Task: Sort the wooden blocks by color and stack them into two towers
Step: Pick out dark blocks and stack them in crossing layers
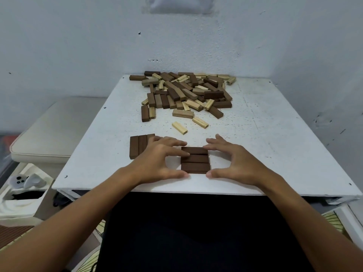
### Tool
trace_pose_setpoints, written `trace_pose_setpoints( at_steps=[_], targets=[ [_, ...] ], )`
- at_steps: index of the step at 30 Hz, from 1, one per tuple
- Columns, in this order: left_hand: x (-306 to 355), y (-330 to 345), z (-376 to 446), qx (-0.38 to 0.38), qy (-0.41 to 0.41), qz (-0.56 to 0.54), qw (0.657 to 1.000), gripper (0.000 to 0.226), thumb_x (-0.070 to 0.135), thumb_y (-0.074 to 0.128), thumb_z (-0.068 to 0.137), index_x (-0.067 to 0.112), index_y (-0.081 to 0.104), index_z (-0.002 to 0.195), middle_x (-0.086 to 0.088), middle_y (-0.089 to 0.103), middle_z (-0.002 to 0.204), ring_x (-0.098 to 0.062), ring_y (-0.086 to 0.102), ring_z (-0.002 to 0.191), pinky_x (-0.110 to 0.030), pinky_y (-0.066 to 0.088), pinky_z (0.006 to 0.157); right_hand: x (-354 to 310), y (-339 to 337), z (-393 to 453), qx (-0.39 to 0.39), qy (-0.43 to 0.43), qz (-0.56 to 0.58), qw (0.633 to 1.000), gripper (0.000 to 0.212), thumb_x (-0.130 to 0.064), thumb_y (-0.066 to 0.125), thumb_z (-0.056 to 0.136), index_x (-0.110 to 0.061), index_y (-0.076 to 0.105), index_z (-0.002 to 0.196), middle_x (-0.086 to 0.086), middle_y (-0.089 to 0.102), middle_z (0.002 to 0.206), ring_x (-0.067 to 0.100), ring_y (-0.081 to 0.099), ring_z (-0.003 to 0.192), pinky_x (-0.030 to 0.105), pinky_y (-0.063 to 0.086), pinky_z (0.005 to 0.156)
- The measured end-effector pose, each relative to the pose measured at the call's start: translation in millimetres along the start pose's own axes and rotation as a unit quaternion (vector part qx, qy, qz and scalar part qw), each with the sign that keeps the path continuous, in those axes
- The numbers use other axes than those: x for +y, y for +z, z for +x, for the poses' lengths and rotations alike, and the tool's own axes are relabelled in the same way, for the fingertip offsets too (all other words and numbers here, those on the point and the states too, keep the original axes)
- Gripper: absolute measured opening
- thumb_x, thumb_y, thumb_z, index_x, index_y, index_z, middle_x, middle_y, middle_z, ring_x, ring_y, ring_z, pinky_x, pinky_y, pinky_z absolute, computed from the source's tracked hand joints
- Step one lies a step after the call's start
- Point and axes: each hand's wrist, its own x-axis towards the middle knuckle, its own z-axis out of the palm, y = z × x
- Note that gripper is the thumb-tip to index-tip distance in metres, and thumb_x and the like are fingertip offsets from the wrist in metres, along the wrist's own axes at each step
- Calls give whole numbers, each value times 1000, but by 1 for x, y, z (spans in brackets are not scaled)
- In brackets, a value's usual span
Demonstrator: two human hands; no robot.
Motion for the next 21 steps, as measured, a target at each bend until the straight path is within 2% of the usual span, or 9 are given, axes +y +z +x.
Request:
trace_pose_setpoints(
  at_steps=[4,7,9,14,18,21],
  targets=[
    [1,2,2,5,3,-15,1000,62,70,64,66,30,72,112,8,57,135,7,38,120,-40,23,107,0,4,-1,15,0,-2,1000,74,-35,87,68,-37,54,135,-9,38,153,1,22,144,28,22,114],
    [1,1,3,-6,-1,-20,1000,62,70,63,66,28,72,112,7,58,136,-5,47,125,-47,27,109,0,6,-1,28,-3,4,1000,72,-32,87,68,-36,56,133,-5,42,151,-1,27,139,23,21,108],
    [1,0,4,-8,4,-21,1000,62,69,63,66,27,73,111,6,59,135,-9,50,124,-50,31,107,1,7,-2,33,-2,10,999,71,-31,88,67,-35,57,132,-5,44,150,-2,29,138,22,21,107],
    [-1,0,5,-10,8,-30,999,60,67,63,67,26,73,111,6,59,134,-7,50,122,-53,34,105,2,8,-2,42,-3,21,999,69,-29,88,66,-32,61,130,-9,48,145,-13,29,127,18,21,103],
    [-1,0,5,-10,11,-34,999,59,66,64,68,26,73,111,6,60,134,-5,50,122,-56,34,104,1,8,-3,45,-2,27,999,69,-28,89,66,-30,61,129,-11,49,143,-13,30,124,17,21,102],
    [-2,0,5,-11,14,-37,999,58,65,65,68,26,73,111,6,60,133,-7,51,123,-53,35,105,1,8,-2,48,-5,30,998,69,-27,89,66,-30,62,129,-10,49,143,-13,30,125,16,21,102]
  ],
)
